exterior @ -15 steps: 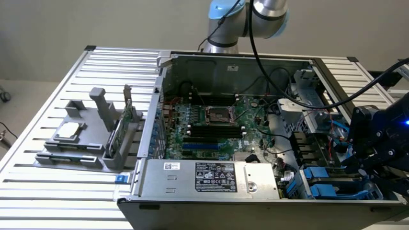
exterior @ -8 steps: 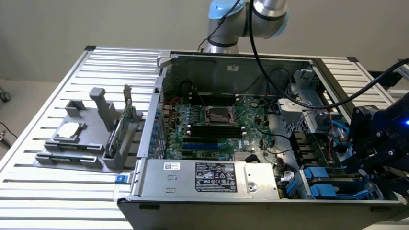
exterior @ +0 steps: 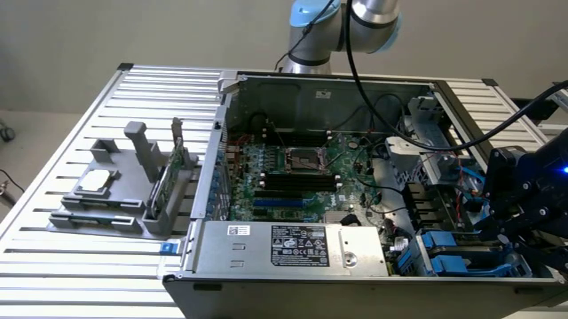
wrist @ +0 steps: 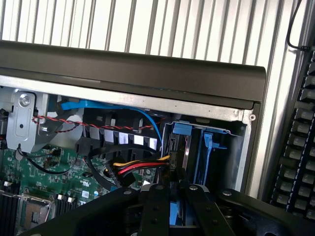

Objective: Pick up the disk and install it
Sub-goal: 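Insert the first disk wire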

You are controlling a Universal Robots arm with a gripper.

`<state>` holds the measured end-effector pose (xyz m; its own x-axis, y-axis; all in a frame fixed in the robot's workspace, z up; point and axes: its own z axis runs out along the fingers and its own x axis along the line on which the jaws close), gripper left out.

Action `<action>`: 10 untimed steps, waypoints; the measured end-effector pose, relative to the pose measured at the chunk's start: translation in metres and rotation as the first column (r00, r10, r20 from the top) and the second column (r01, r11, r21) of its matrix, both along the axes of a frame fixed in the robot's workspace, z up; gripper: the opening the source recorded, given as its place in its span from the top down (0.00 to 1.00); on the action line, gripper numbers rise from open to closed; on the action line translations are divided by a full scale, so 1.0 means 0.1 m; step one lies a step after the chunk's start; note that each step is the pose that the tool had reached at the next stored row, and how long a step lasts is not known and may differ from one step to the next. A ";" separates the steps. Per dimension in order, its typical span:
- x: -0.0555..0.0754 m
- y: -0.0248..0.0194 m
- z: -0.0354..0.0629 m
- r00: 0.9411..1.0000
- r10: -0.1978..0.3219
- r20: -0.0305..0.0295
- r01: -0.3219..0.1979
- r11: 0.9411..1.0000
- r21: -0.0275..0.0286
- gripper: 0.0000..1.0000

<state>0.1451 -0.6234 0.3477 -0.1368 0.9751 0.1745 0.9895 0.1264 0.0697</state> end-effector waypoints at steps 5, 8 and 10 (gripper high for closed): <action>0.00 0.000 0.000 1.000 0.000 0.000 0.000 1.000 0.000 0.82; 0.00 0.000 0.000 1.000 0.000 0.000 0.000 1.000 0.000 0.82; 0.00 0.000 0.000 1.000 0.000 0.000 0.000 1.000 0.000 0.82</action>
